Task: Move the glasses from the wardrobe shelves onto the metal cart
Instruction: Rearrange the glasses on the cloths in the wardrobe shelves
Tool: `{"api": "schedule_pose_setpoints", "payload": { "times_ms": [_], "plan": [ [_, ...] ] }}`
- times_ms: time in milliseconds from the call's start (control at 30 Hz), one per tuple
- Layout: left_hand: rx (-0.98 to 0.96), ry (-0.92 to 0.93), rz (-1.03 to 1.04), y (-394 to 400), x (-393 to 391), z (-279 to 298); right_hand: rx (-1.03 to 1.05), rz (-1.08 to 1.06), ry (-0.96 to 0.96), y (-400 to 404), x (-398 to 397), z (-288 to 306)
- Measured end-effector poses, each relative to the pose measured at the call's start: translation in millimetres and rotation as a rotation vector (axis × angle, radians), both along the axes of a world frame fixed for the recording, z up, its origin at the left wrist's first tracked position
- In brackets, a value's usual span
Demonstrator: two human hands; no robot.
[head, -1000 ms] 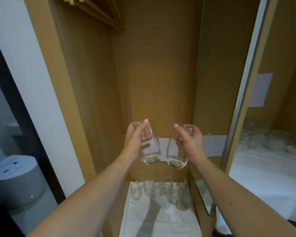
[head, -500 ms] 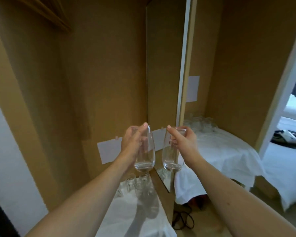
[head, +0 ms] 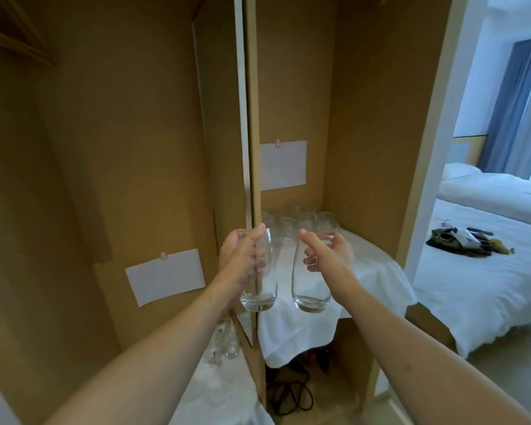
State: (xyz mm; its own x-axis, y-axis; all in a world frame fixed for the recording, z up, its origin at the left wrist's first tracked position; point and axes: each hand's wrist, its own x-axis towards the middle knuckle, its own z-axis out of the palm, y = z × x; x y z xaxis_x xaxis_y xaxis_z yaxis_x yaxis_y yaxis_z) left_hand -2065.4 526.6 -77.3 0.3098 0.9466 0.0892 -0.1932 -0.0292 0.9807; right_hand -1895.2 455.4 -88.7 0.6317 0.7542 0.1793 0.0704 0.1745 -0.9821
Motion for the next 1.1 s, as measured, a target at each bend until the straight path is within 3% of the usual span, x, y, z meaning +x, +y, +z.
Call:
{"api": "schedule_pose_setpoints", "payload": {
  "times_ms": [267,467,800,1100],
  "plan": [
    [0.042,0.159,0.062,-29.5,93.0,-23.3,-0.014,0.025,0.002,-25.3,91.2,-6.6],
    [0.004,0.15,0.112,-47.5,146.8,-34.4,-0.074,0.076,-0.022,-35.2,146.7,-18.1],
    [-0.05,0.22,0.214,-46.0,179.2,-52.7,-0.144,0.158,0.006,-21.7,183.0,-38.4],
    [-0.071,0.211,0.24,9.7,197.4,-63.6,-0.178,0.152,-0.024,26.9,198.6,-44.1]
  ]
}}
